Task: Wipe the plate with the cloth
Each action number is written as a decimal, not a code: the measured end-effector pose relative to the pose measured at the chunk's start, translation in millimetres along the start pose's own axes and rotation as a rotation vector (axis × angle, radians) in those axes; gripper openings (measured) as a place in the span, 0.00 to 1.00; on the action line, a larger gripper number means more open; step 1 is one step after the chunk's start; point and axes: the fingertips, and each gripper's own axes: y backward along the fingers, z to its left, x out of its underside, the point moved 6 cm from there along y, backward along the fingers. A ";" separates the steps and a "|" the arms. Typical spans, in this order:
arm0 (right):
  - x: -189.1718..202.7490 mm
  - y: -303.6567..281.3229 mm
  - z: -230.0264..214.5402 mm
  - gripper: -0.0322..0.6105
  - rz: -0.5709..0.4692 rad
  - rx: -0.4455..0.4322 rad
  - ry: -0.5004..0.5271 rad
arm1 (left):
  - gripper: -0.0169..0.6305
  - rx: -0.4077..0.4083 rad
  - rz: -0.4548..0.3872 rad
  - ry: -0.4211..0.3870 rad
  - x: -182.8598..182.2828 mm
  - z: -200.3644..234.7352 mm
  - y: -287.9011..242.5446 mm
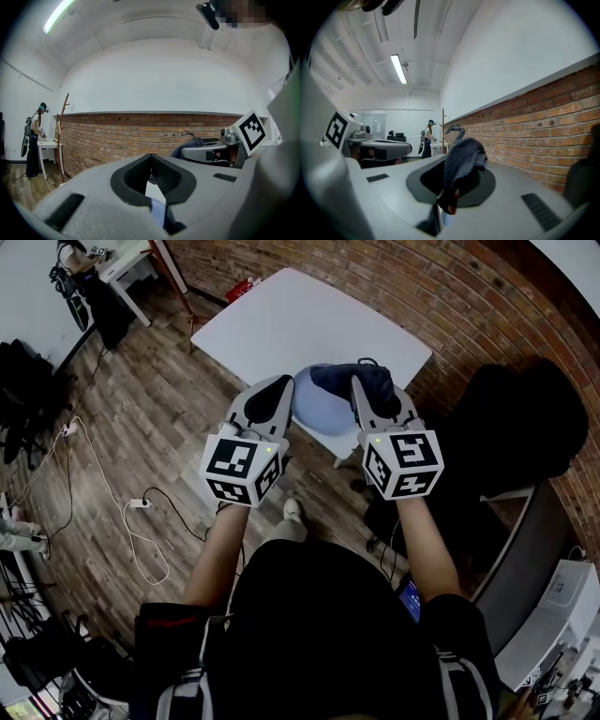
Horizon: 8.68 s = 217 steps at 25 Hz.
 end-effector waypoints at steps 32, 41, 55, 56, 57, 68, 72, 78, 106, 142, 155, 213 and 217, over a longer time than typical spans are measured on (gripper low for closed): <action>11.8 -141.2 -5.1 0.11 0.081 0.146 -0.024 | 0.06 0.157 0.103 0.091 34.5 140.5 -91.8; 31.4 -144.5 -14.9 0.11 0.146 0.156 -0.029 | 0.06 0.150 0.153 0.166 60.4 146.0 -97.5; 62.7 -160.1 -46.6 0.11 0.205 0.133 -0.053 | 0.06 0.167 0.239 0.197 95.3 142.7 -135.8; 66.0 -161.3 -49.9 0.11 0.210 0.133 -0.057 | 0.06 0.167 0.246 0.198 99.0 142.3 -139.0; 69.3 -162.9 -53.0 0.11 0.215 0.132 -0.062 | 0.06 0.166 0.253 0.201 102.8 142.4 -142.2; 97.3 -180.8 -81.9 0.11 0.276 0.115 -0.085 | 0.06 0.151 0.330 0.214 140.5 144.9 -173.1; 110.5 -183.1 -84.9 0.11 0.301 0.102 -0.091 | 0.06 0.143 0.355 0.221 156.5 145.6 -177.3; 129.3 -186.2 -89.6 0.11 0.341 0.082 -0.090 | 0.06 0.134 0.405 0.233 181.0 144.0 -183.9; 207.8 -210.9 -87.9 0.11 0.444 0.050 -0.125 | 0.06 0.202 0.640 0.227 295.4 154.2 -200.2; 253.7 -206.6 -88.0 0.11 0.510 0.062 -0.196 | 0.15 0.179 0.733 0.213 342.1 162.7 -210.0; 260.8 -205.8 -86.6 0.11 0.522 0.069 -0.201 | 0.08 0.162 0.731 0.218 345.1 160.5 -209.6; 304.9 -277.0 -47.0 0.11 0.820 -0.321 0.268 | 0.08 0.145 0.725 0.238 343.6 161.8 -207.0; 306.9 -273.8 -49.2 0.11 0.837 -0.317 0.248 | 0.08 0.141 0.723 0.244 343.1 163.1 -206.5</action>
